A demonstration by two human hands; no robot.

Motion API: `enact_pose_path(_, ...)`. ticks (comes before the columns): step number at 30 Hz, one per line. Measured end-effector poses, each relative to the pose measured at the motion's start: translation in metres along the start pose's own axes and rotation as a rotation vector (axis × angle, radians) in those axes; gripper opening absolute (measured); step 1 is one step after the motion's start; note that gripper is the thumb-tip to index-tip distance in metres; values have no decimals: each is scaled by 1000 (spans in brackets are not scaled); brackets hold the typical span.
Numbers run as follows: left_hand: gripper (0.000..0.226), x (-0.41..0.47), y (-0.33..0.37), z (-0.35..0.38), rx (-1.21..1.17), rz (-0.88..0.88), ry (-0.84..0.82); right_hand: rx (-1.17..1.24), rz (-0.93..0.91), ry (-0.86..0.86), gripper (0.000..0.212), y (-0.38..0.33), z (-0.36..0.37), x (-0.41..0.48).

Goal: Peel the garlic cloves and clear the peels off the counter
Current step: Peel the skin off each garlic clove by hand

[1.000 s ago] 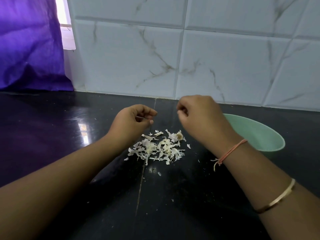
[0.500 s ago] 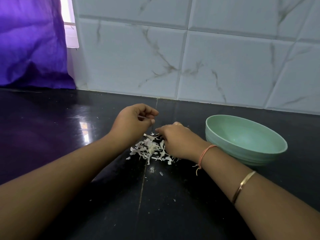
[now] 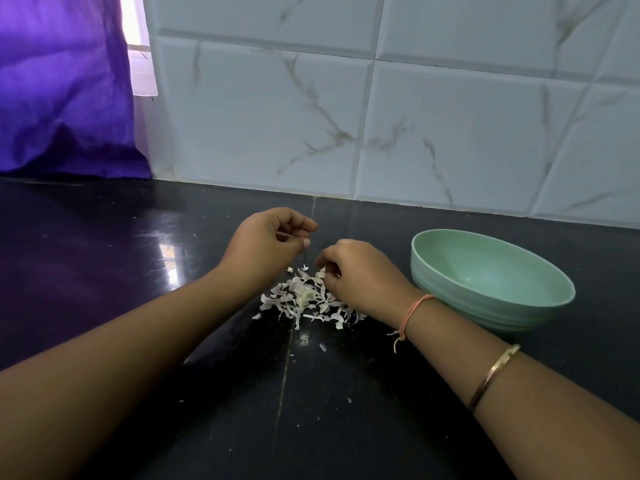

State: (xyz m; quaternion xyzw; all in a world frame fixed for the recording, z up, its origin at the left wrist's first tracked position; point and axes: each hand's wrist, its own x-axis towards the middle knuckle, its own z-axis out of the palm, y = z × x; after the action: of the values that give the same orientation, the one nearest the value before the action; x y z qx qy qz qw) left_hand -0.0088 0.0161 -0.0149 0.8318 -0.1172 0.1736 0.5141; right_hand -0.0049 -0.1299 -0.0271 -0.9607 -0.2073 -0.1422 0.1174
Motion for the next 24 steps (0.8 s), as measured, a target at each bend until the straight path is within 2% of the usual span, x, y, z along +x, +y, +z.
enact_pose_path(5, 5, -2, 3, 1, -30, -45, -27, 311, 44, 209, 20, -2, -3, -4)
enact_pose_path(8, 11, -4, 5, 2, -88, -113, -108, 450, 77, 284, 20, -5, -7, -6)
enact_pose_path(13, 5, -5, 4, 2, -124, -132, -173, 626, 103, 309, 16, -9, -9, -8)
enact_pose_path(18, 3, -5, 5, 1, -269, -180, -167, 836, 157, 306, 26, -8, -8, -6)
enact_pose_path(24, 7, -3, 3, 0, -377, -169, -75, 896, 194, 349, 16, -12, -14, -9)
